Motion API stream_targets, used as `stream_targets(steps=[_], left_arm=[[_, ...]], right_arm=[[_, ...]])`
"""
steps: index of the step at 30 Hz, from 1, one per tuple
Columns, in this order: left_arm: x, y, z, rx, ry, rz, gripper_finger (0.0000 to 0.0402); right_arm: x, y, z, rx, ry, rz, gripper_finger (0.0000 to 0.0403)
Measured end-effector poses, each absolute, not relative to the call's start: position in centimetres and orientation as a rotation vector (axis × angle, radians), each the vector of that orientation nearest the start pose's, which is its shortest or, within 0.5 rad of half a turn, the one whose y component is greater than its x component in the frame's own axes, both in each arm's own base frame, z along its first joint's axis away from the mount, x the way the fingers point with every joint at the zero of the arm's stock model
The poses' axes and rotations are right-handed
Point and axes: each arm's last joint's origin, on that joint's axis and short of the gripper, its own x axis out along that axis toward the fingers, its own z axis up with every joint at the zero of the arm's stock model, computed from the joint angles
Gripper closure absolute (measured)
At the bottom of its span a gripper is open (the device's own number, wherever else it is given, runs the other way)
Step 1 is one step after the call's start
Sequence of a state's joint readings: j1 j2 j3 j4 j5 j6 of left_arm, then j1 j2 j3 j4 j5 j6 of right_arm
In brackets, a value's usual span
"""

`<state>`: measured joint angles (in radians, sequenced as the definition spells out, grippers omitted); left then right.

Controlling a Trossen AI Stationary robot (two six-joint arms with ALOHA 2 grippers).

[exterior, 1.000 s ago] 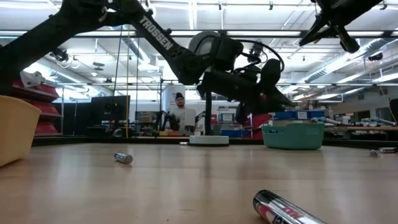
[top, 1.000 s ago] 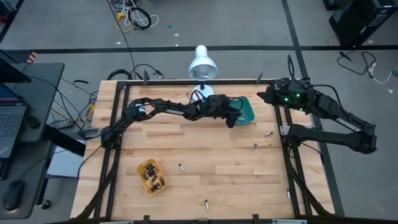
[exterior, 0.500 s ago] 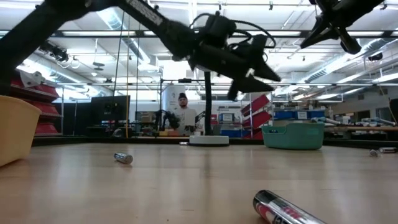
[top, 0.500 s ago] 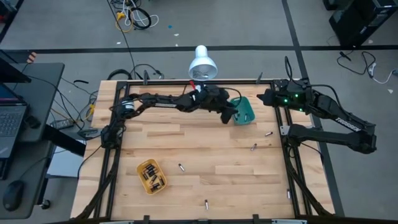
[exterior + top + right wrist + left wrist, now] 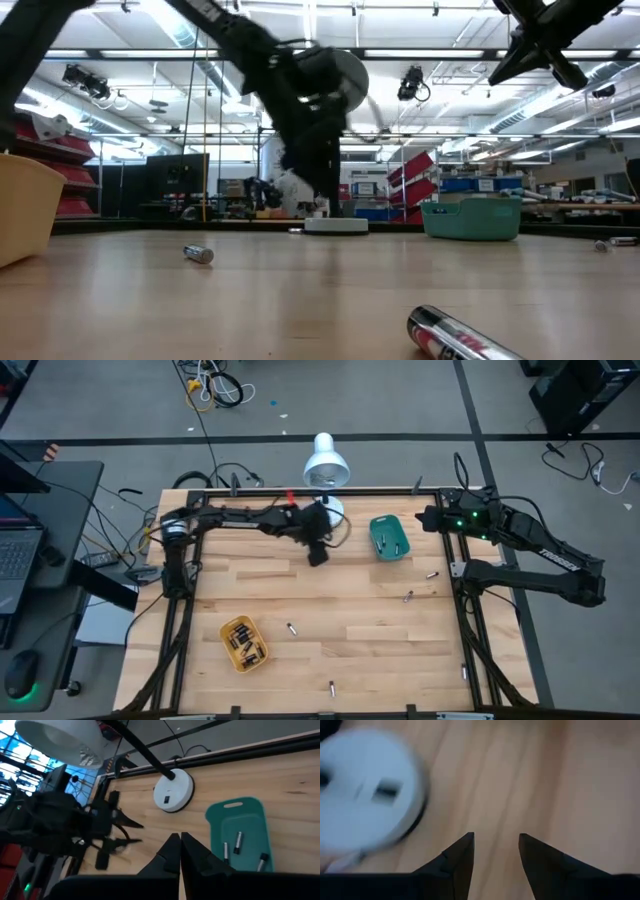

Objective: Sort batteries
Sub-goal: Put the silver battery into the green bin

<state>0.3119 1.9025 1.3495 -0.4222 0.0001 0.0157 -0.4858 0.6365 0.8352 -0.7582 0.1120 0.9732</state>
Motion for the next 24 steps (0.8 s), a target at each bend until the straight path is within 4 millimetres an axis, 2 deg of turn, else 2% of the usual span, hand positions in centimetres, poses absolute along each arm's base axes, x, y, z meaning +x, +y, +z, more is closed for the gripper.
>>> stream_targets(steps=[5,9,13,17,20,24], left_arm=[[32.9,13.2,18.2,-0.174,0.955,0.348,0.0231],[30.3,14.6,18.5,-0.142,0.821,0.381,0.0231],[29.7,15.2,17.6,0.036,0.878,0.282,0.0231],[29.5,16.4,16.7,0.137,0.960,0.246,0.0231],[29.1,17.6,15.8,0.119,1.001,0.260,0.0231],[28.9,19.3,15.9,0.082,0.956,0.267,0.0231]], right_arm=[[10.2,-5.8,31.6,1.016,0.239,-0.823,0.0401],[10.3,-5.9,31.5,1.009,0.240,-0.841,0.0401],[10.7,-6.2,31.3,1.006,0.253,-0.862,0.0401],[11.2,-6.5,31.0,1.008,0.278,-0.877,0.0401],[11.7,-6.7,30.8,1.016,0.302,-0.874,0.0401],[12.2,-6.8,30.5,1.045,0.339,-0.839,0.0401]])
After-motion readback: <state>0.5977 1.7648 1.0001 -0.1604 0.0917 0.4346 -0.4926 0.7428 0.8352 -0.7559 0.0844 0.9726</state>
